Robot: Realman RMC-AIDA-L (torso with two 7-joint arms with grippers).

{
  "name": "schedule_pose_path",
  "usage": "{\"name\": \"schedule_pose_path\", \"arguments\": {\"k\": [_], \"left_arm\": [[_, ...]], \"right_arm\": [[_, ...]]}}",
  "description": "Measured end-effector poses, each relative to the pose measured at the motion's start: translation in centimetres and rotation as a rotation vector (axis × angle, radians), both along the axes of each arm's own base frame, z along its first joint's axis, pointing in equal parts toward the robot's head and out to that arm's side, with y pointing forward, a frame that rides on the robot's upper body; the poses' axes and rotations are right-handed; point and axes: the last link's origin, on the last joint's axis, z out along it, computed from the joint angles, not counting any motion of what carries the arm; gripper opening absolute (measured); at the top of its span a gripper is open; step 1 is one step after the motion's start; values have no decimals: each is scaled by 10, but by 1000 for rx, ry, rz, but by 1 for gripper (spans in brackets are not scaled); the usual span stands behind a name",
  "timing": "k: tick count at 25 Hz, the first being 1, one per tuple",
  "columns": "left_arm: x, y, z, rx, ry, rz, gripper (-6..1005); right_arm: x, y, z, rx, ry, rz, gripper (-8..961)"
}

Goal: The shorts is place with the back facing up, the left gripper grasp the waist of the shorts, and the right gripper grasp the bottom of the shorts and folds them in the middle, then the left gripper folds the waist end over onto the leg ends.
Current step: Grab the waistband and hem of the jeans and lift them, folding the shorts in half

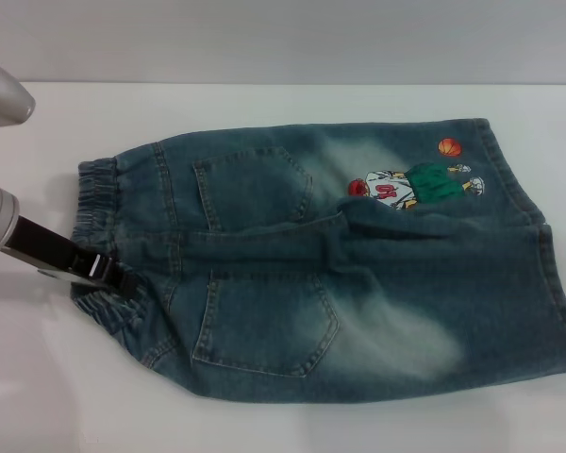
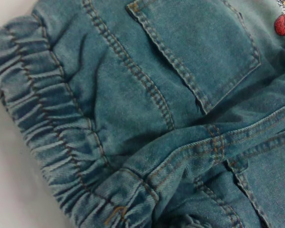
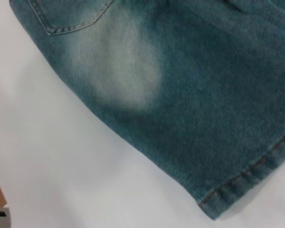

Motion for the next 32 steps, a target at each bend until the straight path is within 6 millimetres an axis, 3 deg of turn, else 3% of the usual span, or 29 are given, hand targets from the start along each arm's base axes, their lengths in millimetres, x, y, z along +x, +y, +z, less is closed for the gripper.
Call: {"name": "schedule_pose_path", "arguments": {"k": [32], "left_arm": [[5,-2,-2,-14,0,-13,46]], "right_arm": [[9,1,-32,10,-21,8,600]]}}
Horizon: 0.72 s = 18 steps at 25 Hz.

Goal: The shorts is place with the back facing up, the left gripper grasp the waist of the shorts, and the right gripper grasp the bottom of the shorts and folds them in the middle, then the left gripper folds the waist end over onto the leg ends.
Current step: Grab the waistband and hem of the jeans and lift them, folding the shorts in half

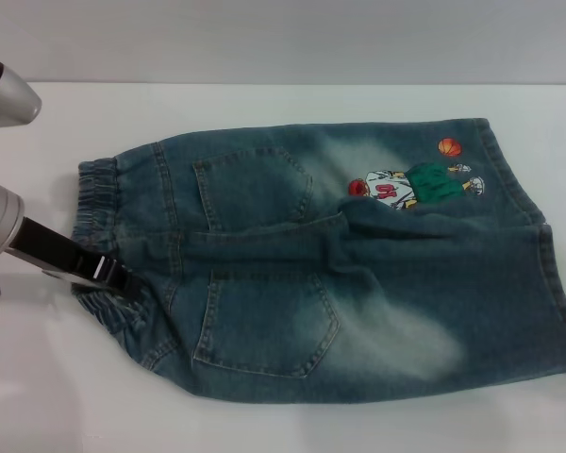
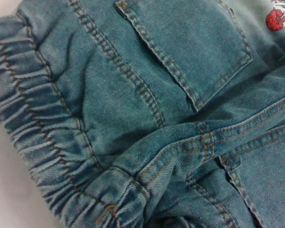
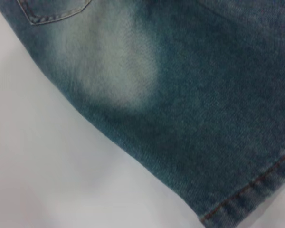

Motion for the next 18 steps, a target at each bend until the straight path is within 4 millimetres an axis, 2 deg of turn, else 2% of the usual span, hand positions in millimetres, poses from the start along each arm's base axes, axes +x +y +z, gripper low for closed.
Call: {"name": "schedule_pose_path", "arguments": {"k": [18], "left_arm": [[2,1,-2,-8,10,-12,45]], "right_arm": [[-7,4,-9,2,14,29,601]]}}
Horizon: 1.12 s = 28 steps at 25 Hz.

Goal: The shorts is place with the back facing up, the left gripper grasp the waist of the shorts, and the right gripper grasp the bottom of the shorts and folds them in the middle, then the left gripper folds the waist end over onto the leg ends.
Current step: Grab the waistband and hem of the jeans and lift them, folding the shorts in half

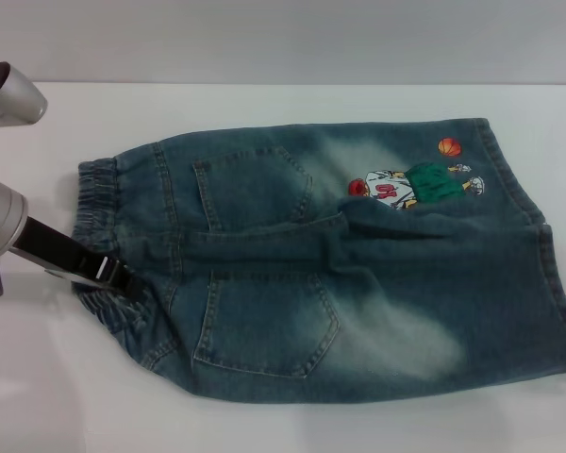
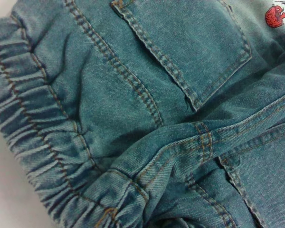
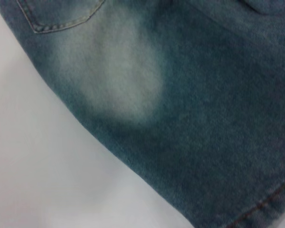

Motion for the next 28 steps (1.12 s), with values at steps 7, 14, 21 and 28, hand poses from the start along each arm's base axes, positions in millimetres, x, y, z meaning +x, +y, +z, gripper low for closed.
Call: {"name": "schedule_pose_path", "arguments": {"k": [7,14,21,28], "left_arm": [[2,0,-1,-1,-2,-3,45],[2,1,-2,-1,-3,-4,46],[2,1,-3,-2,-2,-11,46],[2,2,-3,5,-1,-14,46]], "right_arm": [[-7,2,-9,-17,12,23,600],[-12,3,-14,-29,12,42,600],[-20,5,-17,-26,27,82,600],[-21,4,-18,-35,26,109,410]]}}
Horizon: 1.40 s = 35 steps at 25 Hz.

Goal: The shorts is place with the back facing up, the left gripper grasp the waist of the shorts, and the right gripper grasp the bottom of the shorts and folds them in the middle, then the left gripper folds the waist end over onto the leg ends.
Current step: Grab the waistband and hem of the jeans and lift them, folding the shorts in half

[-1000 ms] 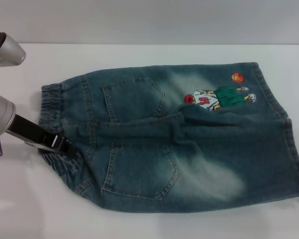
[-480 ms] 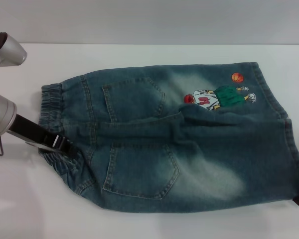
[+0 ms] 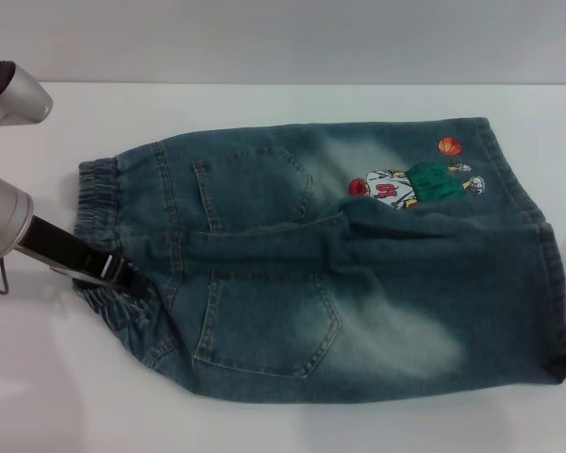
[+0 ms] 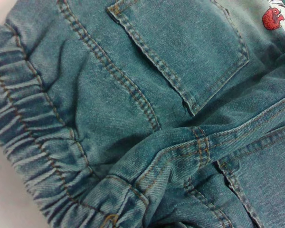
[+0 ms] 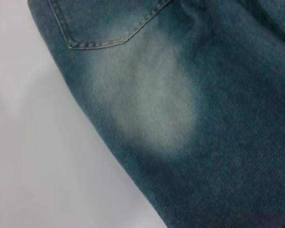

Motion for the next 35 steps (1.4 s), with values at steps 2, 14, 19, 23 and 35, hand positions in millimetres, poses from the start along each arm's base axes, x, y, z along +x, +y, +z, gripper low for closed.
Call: {"name": "schedule_pose_path", "arguments": {"k": [2,14,19,23,35], "left_arm": [[0,0,0,1,0,0,46],[1,4,1,16,4,-7,46],[5,11,9,56,17,-25,46],[10,19,20,104,33,-51,46],[35,45,43,250,69,-138,46]], "right_arm": [[0,0,0,-4,-2,3,337],[3,-3,1,-8,-3,2,10],[3,-4,14,35,9,3,-1],[-5,-6,32,108,72,35,-2],[-17,-5,74,326,216,127,0]]}}
